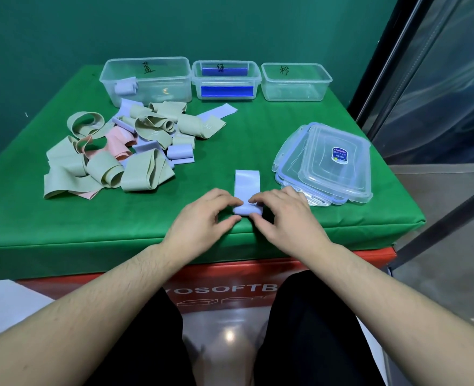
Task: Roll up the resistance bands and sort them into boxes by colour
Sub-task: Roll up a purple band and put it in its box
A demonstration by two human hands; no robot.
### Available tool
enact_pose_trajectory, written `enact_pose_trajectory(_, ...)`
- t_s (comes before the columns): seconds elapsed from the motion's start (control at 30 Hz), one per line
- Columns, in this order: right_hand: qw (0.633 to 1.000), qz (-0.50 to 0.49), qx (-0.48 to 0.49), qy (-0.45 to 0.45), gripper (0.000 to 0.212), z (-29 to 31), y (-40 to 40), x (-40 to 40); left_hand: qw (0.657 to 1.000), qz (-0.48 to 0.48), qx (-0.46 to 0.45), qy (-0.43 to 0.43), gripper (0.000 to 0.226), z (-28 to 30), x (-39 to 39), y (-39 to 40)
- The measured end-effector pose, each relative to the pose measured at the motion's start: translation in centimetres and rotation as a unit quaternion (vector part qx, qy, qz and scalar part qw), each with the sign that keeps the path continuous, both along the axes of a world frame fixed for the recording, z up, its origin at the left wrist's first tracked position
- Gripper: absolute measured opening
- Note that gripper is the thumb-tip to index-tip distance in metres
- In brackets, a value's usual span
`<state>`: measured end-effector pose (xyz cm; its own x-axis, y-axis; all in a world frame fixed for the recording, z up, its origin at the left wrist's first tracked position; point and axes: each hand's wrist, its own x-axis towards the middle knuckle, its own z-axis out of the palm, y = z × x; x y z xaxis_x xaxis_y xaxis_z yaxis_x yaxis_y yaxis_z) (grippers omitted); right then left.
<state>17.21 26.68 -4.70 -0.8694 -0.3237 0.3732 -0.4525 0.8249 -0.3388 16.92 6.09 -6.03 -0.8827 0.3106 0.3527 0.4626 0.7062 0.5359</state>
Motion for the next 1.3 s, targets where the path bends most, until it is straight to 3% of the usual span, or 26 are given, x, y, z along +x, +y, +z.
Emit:
enact_pose_trajectory(0.37,0.999,-0.009,0.037,0.025,0.025,0.3,-0.3,-0.8,0.997,0.011,-0.071,-0.009,0.031,0.7,-1.3,0.2)
enact_pose_trajectory(0.57,0.999,-0.007,0.029,-0.013,0.023,0.8,-0.4,-1.6,0.999,0.006,-0.036,-0.017,0.032,1.1,-1.1,0.5)
enact_pose_trajectory(0.77,0.999,-0.003,0.041,-0.002,0.031,0.8,-0.2,-1.9,0.997,0.008,-0.081,-0.011,0.028,1.5,-1.7,0.7)
enact_pose_trajectory(1.0,1.000,-0.014,0.023,-0.002,0.020,0.4,-0.1,-2.2,0.996,0.021,-0.088,-0.019,0.029,1.7,-2.1,1.1)
enact_pose_trajectory(1.3,1.000,-0.007,0.025,-0.018,0.025,0.9,0.0,-3.2,0.994,0.036,-0.106,0.014,0.026,1.7,-2.4,1.3)
